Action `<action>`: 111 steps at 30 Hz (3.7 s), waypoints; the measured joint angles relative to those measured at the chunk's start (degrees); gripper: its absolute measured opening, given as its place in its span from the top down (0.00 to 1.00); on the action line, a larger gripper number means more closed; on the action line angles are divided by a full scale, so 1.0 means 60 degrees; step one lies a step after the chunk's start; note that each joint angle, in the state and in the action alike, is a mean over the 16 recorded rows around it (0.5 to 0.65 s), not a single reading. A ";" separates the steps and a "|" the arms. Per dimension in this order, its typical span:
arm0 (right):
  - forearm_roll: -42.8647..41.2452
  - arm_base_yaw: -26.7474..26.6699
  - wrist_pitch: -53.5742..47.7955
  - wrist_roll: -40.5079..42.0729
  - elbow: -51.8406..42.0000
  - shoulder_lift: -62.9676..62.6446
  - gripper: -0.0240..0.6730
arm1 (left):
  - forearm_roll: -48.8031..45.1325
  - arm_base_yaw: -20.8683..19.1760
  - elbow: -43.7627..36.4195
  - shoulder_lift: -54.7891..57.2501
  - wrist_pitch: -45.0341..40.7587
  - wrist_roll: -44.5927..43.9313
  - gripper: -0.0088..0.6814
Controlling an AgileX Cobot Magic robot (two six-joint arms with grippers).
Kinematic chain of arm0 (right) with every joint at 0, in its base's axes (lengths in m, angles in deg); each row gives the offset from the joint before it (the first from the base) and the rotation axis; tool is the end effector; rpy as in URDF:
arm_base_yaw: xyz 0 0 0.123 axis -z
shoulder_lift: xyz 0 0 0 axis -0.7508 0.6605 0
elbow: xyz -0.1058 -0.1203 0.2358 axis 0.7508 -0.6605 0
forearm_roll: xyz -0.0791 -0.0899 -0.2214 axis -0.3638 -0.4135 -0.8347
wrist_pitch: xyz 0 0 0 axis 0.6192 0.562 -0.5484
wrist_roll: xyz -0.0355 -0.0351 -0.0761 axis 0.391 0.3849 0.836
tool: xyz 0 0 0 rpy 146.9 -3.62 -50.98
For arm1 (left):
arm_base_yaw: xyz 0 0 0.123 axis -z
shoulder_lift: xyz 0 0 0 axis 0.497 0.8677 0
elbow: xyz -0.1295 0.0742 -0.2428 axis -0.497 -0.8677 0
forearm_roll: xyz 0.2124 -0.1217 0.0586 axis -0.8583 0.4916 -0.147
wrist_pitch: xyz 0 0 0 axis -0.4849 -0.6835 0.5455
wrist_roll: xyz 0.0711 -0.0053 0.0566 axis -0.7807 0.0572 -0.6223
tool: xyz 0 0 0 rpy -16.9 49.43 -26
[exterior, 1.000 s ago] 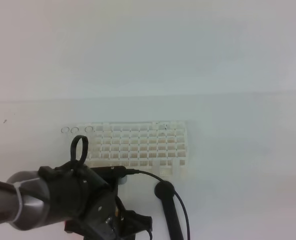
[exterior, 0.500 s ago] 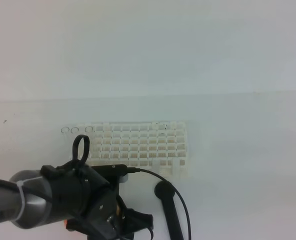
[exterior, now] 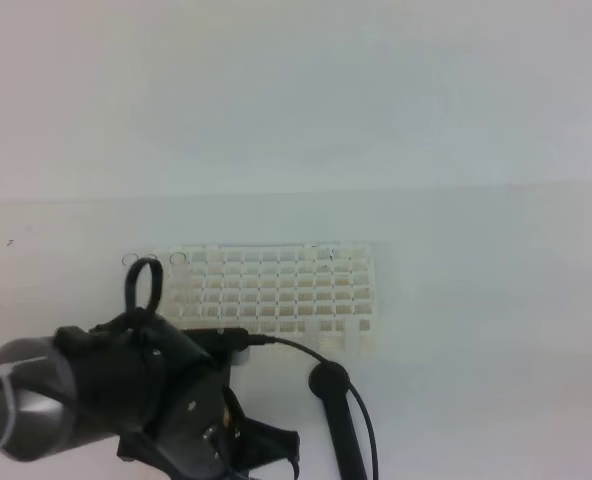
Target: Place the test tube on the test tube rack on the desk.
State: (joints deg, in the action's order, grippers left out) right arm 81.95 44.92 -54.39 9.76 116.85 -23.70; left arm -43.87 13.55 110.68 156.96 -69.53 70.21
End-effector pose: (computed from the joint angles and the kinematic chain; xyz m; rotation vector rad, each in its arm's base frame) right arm 0.0662 0.0009 0.3172 -0.1785 2.1741 -0.0699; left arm 0.2139 -0.1901 0.1837 0.2723 2.7739 -0.2060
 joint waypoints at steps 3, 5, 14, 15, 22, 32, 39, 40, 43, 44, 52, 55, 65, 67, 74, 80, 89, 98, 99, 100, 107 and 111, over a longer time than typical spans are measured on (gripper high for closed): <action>0.0162 0.0000 0.0167 0.0000 0.0000 0.0000 0.97 | -0.0117 0.0003 0.0084 -0.0794 -0.0051 -0.0071 0.99; 0.0358 0.0000 0.0341 0.0000 0.0000 0.0000 0.97 | -0.0268 0.0003 0.0139 -0.1421 -0.0014 -0.0120 0.99; 0.2442 0.0000 0.1602 0.0746 0.0000 0.0000 0.97 | -0.1536 0.0003 -0.0121 -0.4359 0.1491 -0.0164 0.99; 0.2788 0.0000 0.1750 0.0966 0.0000 0.0000 0.97 | -0.1731 0.0003 -0.0260 -0.4634 0.1854 -0.0160 0.99; 0.5255 0.0000 0.2494 0.3001 0.0000 0.0000 0.97 | -0.3032 0.0003 -0.1966 -0.6015 0.5806 -0.0271 0.99; 0.7630 -0.0085 0.2638 0.6034 0.0003 0.0102 0.97 | -0.3074 0.0003 -0.4655 -0.6608 1.1426 -0.1464 0.99; 0.9290 -0.0560 0.2171 0.8476 0.0309 0.0825 0.97 | -0.2276 0.0003 -0.5219 -0.6606 1.2695 -0.2907 0.99; 0.9525 -0.0668 0.2091 0.8844 0.0415 0.1003 0.97 | -0.2188 0.0003 -0.5241 -0.6605 1.2756 -0.3080 0.99; 1.0195 -0.1087 0.1847 0.9875 0.0815 0.1659 0.97 | -0.1960 0.0003 -0.5293 -0.6602 1.2927 -0.3501 0.99; 1.0396 -0.1264 0.1776 1.0172 0.0970 0.1915 0.97 | -0.1893 0.0003 -0.5310 -0.6601 1.2980 -0.3614 0.99; 1.1290 -0.3495 0.2284 1.1811 0.2188 0.4168 0.97 | -0.1055 0.0003 -0.5701 -0.6594 1.3444 -0.4069 0.99; 1.1635 -0.4696 0.3145 1.2412 0.2470 0.4946 0.97 | -0.0587 0.0003 -0.6006 -0.6593 1.3806 -0.4163 0.99; 1.3480 -0.8363 0.6489 1.4622 0.3057 0.7011 0.94 | 0.0480 0.0003 -0.7066 -0.6593 1.5043 -0.4473 0.99; 1.3908 -0.8775 0.6913 1.4948 0.3231 0.7327 0.91 | 0.0529 0.0003 -0.7192 -0.6593 1.5177 -0.4499 0.99; 1.5063 -0.9356 0.7365 1.5551 0.3900 0.8187 0.71 | 0.0426 0.0003 -0.7360 -0.6593 1.5303 -0.4556 0.99; 1.5795 -0.9388 0.7378 1.5698 0.4431 0.8685 0.54 | 0.0324 0.0003 -0.7371 -0.6593 1.5374 -0.4593 0.99; 1.6588 -0.9391 0.7441 1.5876 0.5078 0.9323 0.46 | 0.0164 0.0003 -0.7371 -0.6593 1.5450 -0.4614 0.99; 1.6877 -0.9391 0.7553 1.6007 0.5415 0.9724 0.50 | 0.0024 0.0003 -0.7371 -0.6593 1.5468 -0.4614 0.99; 1.6883 -0.9391 0.7564 1.6018 0.5430 0.9750 0.51 | 0.0011 0.0003 -0.7371 -0.6593 1.5469 -0.4614 0.99; 1.6886 -0.9391 0.7576 1.6027 0.5445 0.9773 0.53 | 0.0000 0.0003 -0.7371 -0.6593 1.5469 -0.4614 0.99; 1.6898 -0.9391 0.7634 1.6067 0.5499 0.9872 0.66 | 0.0020 0.0003 -0.7371 -0.6593 1.5462 -0.4603 0.99; 1.6909 -0.9391 0.7649 1.6081 0.5503 0.9892 0.73 | 0.0156 0.0003 -0.7371 -0.6593 1.5429 -0.4460 0.99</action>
State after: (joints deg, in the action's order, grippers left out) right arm 183.41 -11.42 -8.50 106.24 149.86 35.65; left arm -42.93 13.56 66.46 117.40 23.04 43.45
